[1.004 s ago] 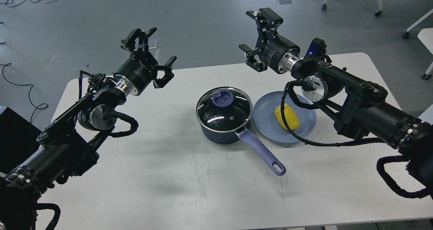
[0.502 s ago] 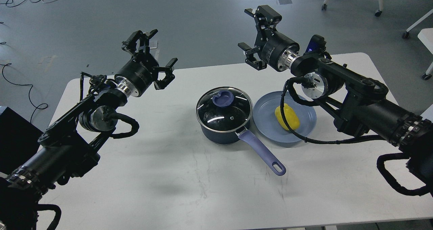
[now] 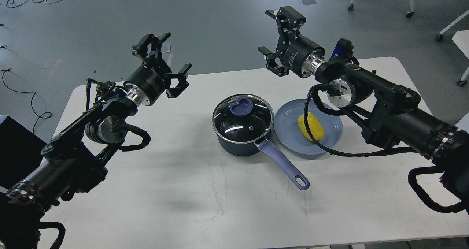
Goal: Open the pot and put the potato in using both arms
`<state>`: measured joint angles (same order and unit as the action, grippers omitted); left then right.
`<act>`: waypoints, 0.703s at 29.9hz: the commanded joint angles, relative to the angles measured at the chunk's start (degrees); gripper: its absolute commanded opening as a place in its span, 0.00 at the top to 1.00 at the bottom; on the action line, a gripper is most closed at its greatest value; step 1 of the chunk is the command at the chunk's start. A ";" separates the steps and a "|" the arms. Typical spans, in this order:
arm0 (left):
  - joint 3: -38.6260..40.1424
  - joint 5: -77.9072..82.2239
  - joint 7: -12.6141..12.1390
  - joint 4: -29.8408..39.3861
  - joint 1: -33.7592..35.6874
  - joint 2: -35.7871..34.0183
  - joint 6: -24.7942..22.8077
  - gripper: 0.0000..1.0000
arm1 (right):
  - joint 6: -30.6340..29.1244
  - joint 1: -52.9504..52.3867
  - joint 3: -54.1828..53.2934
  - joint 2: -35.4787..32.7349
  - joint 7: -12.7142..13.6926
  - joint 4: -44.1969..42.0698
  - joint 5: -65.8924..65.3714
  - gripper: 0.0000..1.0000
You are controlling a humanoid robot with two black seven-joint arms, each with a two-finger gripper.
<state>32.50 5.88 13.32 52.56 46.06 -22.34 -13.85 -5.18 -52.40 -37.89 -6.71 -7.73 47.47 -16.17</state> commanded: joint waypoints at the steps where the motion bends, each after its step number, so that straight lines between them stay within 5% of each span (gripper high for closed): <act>1: 0.11 10.09 2.50 0.18 0.79 -0.33 0.75 0.02 | 0.17 0.20 -0.08 0.03 0.00 -0.09 0.00 0.00; 7: 0.11 30.31 3.64 1.14 1.14 -0.51 9.53 0.02 | 0.26 0.20 -0.17 0.11 0.00 -0.27 0.00 0.00; 12: -0.15 48.57 6.27 3.60 1.31 1.95 23.32 0.02 | 0.26 0.81 -0.70 -0.15 0.00 -0.36 -0.09 0.00; 17: -4.26 59.91 14.68 3.96 2.71 1.95 23.43 0.02 | 0.35 1.60 -1.84 -0.32 0.00 -0.36 0.00 0.00; 21: -11.48 70.92 14.68 3.87 6.15 1.51 26.50 0.02 | 0.43 2.13 -3.07 -0.50 0.00 -0.36 0.00 0.00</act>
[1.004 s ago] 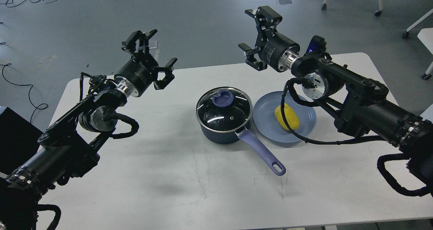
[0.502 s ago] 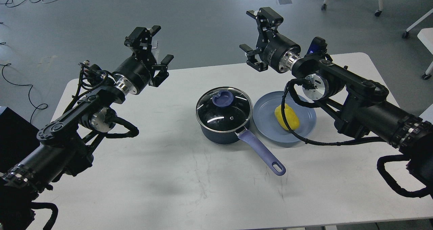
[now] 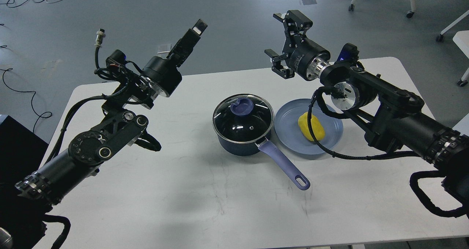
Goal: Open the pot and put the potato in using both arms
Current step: 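Move the left gripper over the pot and lower onto the lid knob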
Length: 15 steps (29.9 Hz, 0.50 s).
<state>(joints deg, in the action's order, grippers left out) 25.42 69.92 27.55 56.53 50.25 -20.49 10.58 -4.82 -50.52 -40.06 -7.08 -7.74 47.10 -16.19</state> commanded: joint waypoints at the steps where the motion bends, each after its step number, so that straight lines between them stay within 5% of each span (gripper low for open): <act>1: -5.29 7.94 0.45 -0.19 2.30 -0.42 2.42 0.02 | 0.07 0.25 -1.16 -0.13 0.00 0.01 -0.07 0.00; 15: -14.61 30.00 0.45 -1.51 8.72 0.10 3.74 0.02 | 1.13 3.58 -5.73 -3.38 0.35 -0.17 0.28 0.00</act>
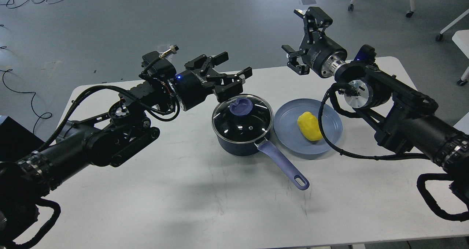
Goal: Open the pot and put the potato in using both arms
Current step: 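Move the left gripper over the pot and lower onto the lid knob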
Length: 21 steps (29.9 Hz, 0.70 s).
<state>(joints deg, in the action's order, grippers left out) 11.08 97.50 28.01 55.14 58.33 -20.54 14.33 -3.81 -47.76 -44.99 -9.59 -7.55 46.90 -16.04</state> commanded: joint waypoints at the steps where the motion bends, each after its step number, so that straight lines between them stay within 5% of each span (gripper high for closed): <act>1: -0.62 2.95 -0.01 -0.21 1.34 0.32 -0.01 0.02 | 0.03 1.17 -1.50 -1.22 0.34 0.04 0.31 0.00; 13: -8.00 2.52 -0.01 -8.91 2.14 7.09 0.34 0.02 | 1.00 2.85 -5.64 -1.48 2.89 0.04 2.68 0.00; 21: -11.43 1.99 -0.01 -12.51 -1.64 7.36 6.75 0.02 | 1.18 2.85 -5.46 -1.84 2.98 -0.22 2.60 0.00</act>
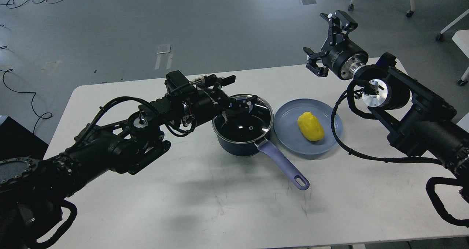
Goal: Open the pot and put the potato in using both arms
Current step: 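Move the left gripper over the pot and lower onto the lid knob, then close the left gripper on the purple lid knob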
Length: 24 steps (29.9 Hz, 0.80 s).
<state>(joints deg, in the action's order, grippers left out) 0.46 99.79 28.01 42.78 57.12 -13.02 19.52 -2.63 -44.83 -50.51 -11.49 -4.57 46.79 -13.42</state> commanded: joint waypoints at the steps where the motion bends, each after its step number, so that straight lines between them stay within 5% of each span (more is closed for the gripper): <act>1: -0.81 -0.21 -0.01 -0.16 -0.43 -0.25 1.83 0.02 | 0.00 -0.17 0.06 -0.02 0.00 -0.12 -0.03 0.00; 24: -3.80 0.05 -0.01 -0.24 -1.75 0.01 3.51 0.02 | 0.00 -0.26 0.15 -0.11 0.09 -0.91 -0.03 0.00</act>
<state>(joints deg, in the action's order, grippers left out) -3.33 99.86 28.00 42.74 55.54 -13.02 23.02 -2.63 -45.09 -50.36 -11.62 -4.48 45.96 -13.44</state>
